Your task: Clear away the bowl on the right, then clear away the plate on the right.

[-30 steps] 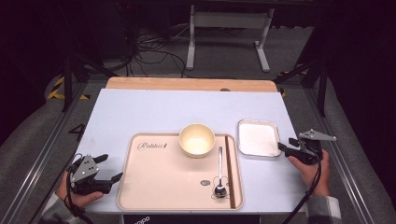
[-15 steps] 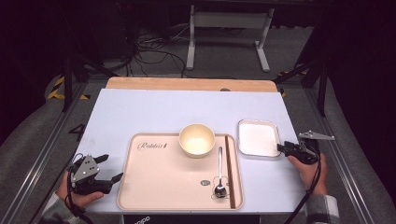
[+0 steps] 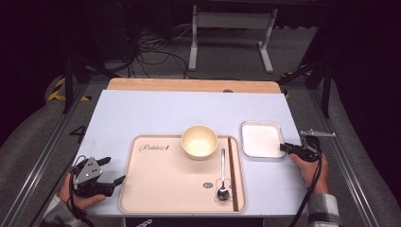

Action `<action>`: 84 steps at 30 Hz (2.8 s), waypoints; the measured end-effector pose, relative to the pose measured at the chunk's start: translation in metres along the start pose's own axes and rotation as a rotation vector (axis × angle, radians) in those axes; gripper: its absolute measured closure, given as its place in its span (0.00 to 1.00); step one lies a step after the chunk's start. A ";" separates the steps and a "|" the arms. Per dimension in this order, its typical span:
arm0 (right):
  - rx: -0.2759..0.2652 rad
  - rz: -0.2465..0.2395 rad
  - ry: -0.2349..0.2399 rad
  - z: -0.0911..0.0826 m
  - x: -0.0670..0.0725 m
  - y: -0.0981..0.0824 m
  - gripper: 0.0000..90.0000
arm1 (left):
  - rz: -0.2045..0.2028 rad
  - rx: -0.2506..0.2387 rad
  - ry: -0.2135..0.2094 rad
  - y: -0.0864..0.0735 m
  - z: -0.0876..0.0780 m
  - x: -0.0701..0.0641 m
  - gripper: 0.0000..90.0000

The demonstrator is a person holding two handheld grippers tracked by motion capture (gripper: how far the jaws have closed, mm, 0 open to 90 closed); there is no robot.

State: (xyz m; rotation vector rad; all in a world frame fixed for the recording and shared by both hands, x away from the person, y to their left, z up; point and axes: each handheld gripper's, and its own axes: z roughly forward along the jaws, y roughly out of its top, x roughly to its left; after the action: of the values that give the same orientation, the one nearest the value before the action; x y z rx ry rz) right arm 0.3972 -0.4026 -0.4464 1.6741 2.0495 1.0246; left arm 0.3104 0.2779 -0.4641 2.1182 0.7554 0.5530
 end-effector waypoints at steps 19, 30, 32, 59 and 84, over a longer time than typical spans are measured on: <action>-0.012 0.049 0.032 0.005 0.002 0.004 0.99 | 0.001 0.005 0.003 0.000 0.002 0.002 0.20; -0.102 0.065 0.032 -0.015 -0.004 0.000 1.00 | -0.006 -0.007 0.010 -0.001 0.001 0.005 0.20; -0.113 0.066 0.025 -0.016 -0.006 -0.001 1.00 | -0.009 -0.009 0.012 -0.001 0.000 0.005 0.20; -0.292 0.080 0.069 -0.041 -0.004 0.003 1.00 | -0.014 -0.015 0.016 -0.001 -0.001 0.005 0.20; -0.365 0.062 0.142 -0.055 0.012 0.007 1.00 | -0.005 -0.010 0.021 0.000 -0.001 0.002 0.20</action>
State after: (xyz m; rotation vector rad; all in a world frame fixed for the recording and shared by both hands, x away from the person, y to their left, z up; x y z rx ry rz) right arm 0.3646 -0.4090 -0.4006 1.5183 1.7624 1.4742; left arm 0.3114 0.2799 -0.4630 2.1033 0.7685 0.5762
